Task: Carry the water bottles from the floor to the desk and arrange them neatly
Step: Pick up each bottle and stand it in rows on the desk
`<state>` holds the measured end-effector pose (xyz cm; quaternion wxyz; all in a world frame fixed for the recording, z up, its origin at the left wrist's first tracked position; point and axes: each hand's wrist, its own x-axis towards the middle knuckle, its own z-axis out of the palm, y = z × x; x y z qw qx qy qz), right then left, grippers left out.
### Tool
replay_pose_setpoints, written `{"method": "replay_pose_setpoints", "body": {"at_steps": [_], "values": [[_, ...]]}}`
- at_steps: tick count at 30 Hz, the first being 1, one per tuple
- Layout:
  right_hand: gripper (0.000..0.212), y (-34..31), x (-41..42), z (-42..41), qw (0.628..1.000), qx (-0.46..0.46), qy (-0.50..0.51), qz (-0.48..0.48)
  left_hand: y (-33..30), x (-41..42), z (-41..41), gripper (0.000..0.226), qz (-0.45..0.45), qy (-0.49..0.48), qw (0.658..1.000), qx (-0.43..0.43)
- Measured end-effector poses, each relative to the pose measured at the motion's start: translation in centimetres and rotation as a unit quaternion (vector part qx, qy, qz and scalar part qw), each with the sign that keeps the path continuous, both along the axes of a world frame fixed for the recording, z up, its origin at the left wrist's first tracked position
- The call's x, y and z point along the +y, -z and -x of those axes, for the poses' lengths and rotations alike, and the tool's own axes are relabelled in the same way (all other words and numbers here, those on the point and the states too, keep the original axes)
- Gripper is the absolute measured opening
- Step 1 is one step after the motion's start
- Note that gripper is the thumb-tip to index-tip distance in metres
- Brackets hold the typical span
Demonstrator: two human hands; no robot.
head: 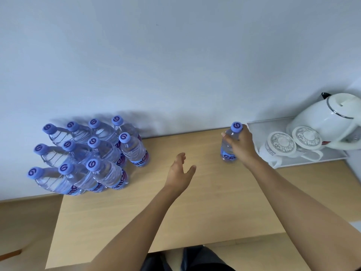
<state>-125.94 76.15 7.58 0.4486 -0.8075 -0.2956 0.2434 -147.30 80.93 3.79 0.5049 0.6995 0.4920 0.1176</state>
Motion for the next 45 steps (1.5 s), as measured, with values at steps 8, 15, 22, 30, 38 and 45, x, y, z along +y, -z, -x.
{"method": "replay_pose_setpoints", "body": {"at_steps": [8,15,22,30,38,45], "values": [[0.025,-5.2,-1.3,5.1,0.961,0.199,-0.192,-0.01,-3.9,0.2,2.9,0.087,0.077,0.118,0.988,-0.067],[0.014,-11.1,0.5,9.8,0.934,0.263,-0.229,-0.083,-9.5,1.8,7.3,0.065,0.143,0.178,0.964,-0.135],[0.027,-15.3,3.2,14.5,0.922,0.29,-0.205,-0.156,-12.9,0.9,10.3,0.061,0.146,0.08,0.958,-0.235],[0.034,-15.9,5.0,19.6,0.946,0.238,-0.098,-0.199,-14.7,1.1,12.3,0.054,0.075,0.011,0.971,-0.225],[0.02,-16.4,5.7,20.9,0.923,0.309,-0.084,-0.213,-15.1,1.4,14.4,0.072,0.132,0.056,0.961,-0.237],[0.017,-17.6,5.6,20.3,0.892,0.367,-0.135,-0.226,-16.4,1.7,14.9,0.072,0.16,0.076,0.944,-0.277]]}}
